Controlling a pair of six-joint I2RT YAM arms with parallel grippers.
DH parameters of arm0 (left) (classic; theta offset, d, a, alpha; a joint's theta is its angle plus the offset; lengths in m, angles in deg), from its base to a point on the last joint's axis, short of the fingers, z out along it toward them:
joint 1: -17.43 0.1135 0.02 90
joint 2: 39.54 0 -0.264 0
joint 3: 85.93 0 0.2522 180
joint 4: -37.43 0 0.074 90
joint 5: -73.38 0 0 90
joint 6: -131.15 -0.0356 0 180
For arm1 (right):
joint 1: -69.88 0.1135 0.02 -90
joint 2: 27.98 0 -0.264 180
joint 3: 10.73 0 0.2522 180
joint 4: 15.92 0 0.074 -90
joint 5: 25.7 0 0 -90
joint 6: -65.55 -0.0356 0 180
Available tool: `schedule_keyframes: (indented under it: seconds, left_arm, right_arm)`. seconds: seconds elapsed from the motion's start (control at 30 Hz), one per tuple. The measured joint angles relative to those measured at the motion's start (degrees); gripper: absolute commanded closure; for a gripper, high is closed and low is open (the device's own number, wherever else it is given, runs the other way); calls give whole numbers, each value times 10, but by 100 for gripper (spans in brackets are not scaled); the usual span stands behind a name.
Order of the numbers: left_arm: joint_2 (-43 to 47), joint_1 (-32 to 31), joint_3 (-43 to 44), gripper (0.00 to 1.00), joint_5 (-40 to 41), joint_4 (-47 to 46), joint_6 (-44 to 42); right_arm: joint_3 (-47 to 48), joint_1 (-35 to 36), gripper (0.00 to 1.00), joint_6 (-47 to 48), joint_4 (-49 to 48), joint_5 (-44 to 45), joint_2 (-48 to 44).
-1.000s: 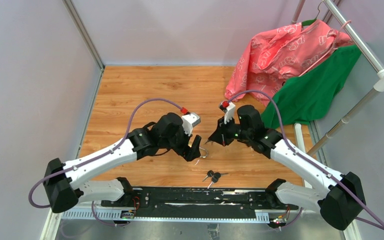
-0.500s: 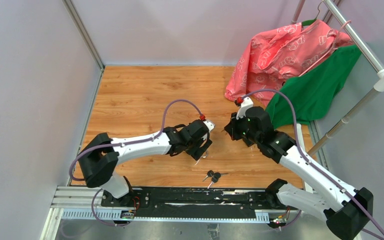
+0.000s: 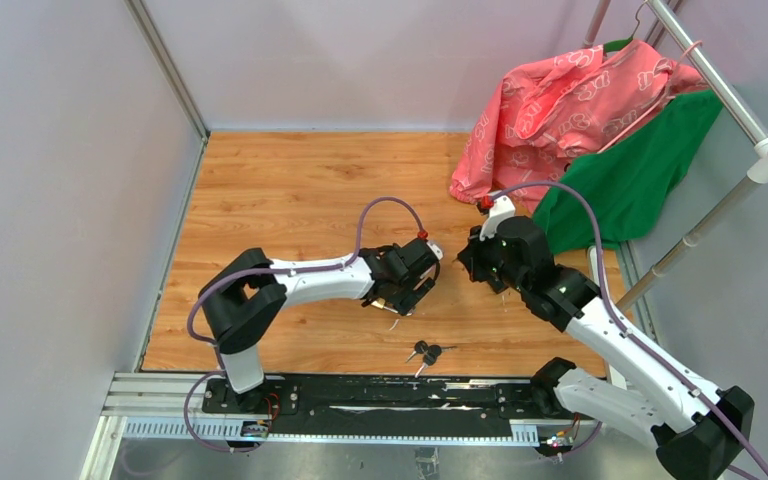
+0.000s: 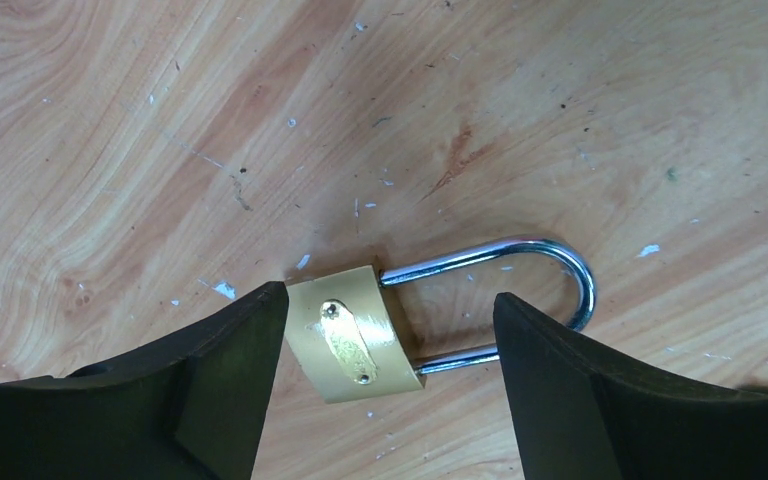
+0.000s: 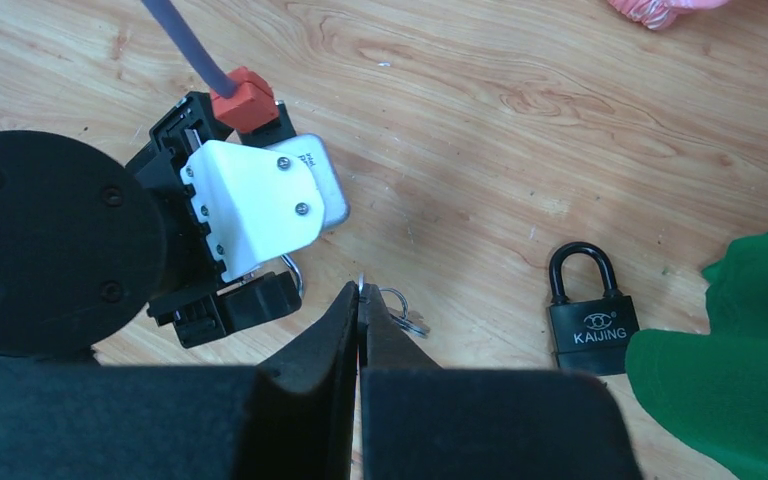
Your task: Unlock with the key
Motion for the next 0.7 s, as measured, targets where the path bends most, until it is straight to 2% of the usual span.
schedule_keyframes:
  seconds: [0.33,0.7]
  left_arm:
    - [-53,9,39,23,17,2,-6]
    - [-82,94,69,26,44,-12,42]
  right_arm:
    - [0,0,100,5,11,0,-4]
    - [0,0,100,5,24,4,-8]
